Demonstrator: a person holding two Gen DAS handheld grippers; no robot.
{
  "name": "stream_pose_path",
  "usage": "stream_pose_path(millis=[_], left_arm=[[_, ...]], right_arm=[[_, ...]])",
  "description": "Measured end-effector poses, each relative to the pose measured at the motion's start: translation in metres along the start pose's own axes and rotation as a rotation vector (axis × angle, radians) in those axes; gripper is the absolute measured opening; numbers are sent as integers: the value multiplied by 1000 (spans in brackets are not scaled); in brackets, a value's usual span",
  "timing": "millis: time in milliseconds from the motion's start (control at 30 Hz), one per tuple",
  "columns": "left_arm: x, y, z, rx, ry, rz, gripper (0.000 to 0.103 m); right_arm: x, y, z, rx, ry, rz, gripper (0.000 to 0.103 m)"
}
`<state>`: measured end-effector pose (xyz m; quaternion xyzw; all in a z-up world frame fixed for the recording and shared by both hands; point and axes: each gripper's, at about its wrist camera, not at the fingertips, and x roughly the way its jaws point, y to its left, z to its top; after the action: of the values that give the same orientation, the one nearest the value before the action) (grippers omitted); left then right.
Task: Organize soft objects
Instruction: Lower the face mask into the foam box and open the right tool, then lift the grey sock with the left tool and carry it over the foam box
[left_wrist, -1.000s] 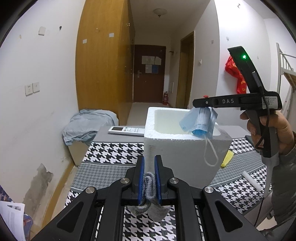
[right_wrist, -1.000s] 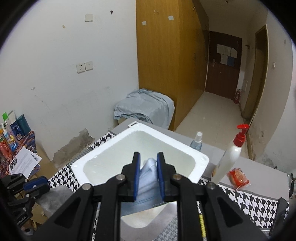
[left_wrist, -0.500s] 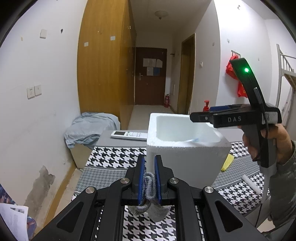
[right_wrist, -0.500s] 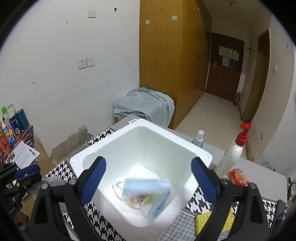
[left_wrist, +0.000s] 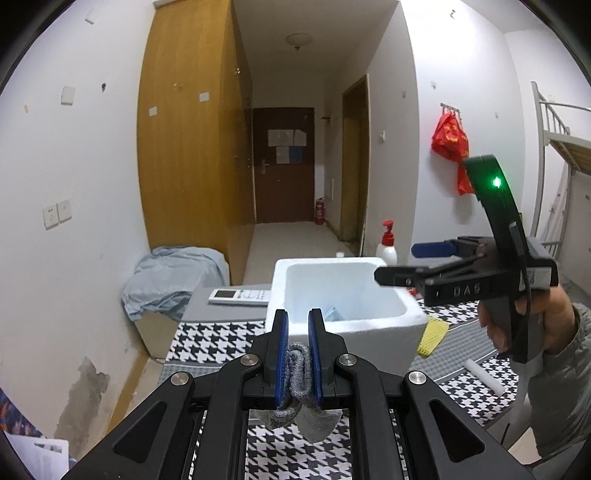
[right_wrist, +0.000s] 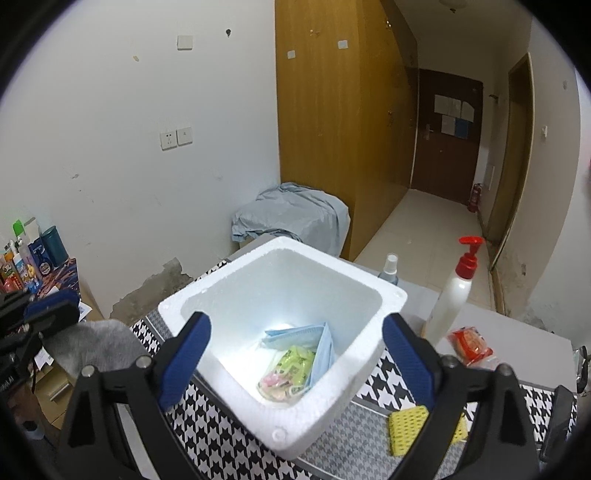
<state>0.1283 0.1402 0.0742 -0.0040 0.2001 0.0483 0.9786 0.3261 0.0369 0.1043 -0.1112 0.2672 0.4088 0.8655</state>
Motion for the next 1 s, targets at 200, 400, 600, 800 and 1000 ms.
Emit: stream_pose_path(millis=[200, 400, 600, 800, 1000], left_arm=[[1, -8, 12, 32, 0, -20, 12], [8, -13, 23, 50, 16, -52, 12], [17, -13, 38, 53, 47, -81, 12], [22, -17, 56, 89, 50, -62, 12], [22, -16, 81, 101, 33, -70, 12]], right_arm=[[-12, -2, -9, -8, -11, -1, 96], [-26, -8, -22, -7, -18, 0, 96], [-37, -15, -35, 13, -20, -11, 96], [-44, -23, -47, 41, -23, -19, 96], [-52, -30, -59, 57, -23, -36, 96]])
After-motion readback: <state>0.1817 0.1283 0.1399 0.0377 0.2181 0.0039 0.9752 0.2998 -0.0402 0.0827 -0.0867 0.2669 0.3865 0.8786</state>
